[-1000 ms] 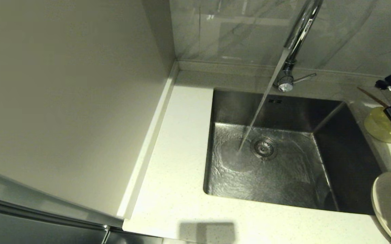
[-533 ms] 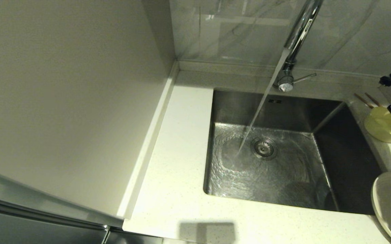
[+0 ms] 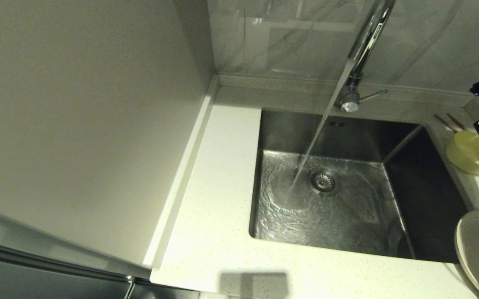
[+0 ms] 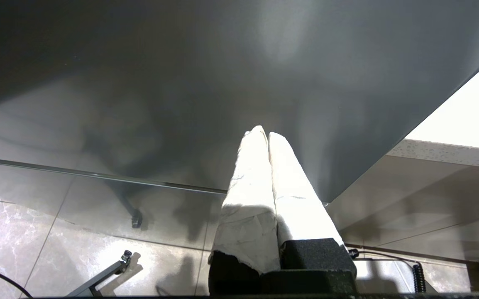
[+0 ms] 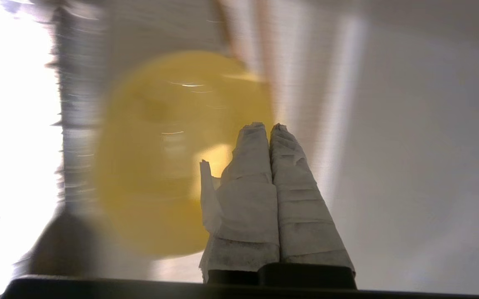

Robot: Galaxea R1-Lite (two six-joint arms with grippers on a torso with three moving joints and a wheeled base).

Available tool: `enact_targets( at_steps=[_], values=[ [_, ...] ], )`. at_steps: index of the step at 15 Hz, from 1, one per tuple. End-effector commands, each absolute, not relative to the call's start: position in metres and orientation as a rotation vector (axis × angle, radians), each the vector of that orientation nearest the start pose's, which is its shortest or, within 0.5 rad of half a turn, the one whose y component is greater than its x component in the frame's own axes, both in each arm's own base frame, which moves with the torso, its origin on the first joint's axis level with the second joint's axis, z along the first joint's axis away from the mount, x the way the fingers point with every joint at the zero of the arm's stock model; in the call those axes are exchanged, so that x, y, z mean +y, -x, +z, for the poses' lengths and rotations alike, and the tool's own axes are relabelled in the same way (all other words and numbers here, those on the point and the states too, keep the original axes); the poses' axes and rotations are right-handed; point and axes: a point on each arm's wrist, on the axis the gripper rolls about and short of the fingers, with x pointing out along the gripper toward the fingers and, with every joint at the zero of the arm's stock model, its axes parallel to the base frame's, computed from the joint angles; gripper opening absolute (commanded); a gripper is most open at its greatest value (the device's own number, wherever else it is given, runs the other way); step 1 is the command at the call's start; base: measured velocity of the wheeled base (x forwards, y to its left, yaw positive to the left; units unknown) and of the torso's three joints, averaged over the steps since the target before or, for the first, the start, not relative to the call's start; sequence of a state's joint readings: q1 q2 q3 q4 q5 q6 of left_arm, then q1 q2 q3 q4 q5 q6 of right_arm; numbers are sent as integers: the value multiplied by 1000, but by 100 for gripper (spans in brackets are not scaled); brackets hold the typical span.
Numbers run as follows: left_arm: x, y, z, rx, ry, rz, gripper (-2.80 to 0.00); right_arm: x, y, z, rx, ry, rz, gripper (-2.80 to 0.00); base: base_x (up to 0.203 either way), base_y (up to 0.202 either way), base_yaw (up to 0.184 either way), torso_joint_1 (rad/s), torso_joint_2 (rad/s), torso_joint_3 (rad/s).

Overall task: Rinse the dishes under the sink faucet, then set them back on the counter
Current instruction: Pick up the bowl

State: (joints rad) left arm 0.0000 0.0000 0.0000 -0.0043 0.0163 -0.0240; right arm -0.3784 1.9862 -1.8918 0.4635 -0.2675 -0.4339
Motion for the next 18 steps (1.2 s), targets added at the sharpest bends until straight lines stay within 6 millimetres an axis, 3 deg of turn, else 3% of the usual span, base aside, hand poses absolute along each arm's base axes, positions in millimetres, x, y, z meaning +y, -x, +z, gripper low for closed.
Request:
enact_targets(
  at_steps=[1,3,12,13,18],
  values=[
    [0,23,76,-6,25,17,-280,-138,-349,281,718,284,-402,-280,0,0,0,0,0,0],
    [0,23,76,-6,25,17,-280,-128,-344,285,726,179,-307,-280,0,0,0,0,0,0],
    [0,23,76,-6,25,17,-280,-118,-342,282,748,162,-249,-280,0,0,0,0,0,0],
    [0,23,76,-6,25,17,-280,-118,-342,280,755,169,-249,0,0,0,0,0,0,0],
    [0,23,76,-6,25,17,-280,-118,-343,279,759,179,-240,0,0,0,0,0,0,0]
  ],
)
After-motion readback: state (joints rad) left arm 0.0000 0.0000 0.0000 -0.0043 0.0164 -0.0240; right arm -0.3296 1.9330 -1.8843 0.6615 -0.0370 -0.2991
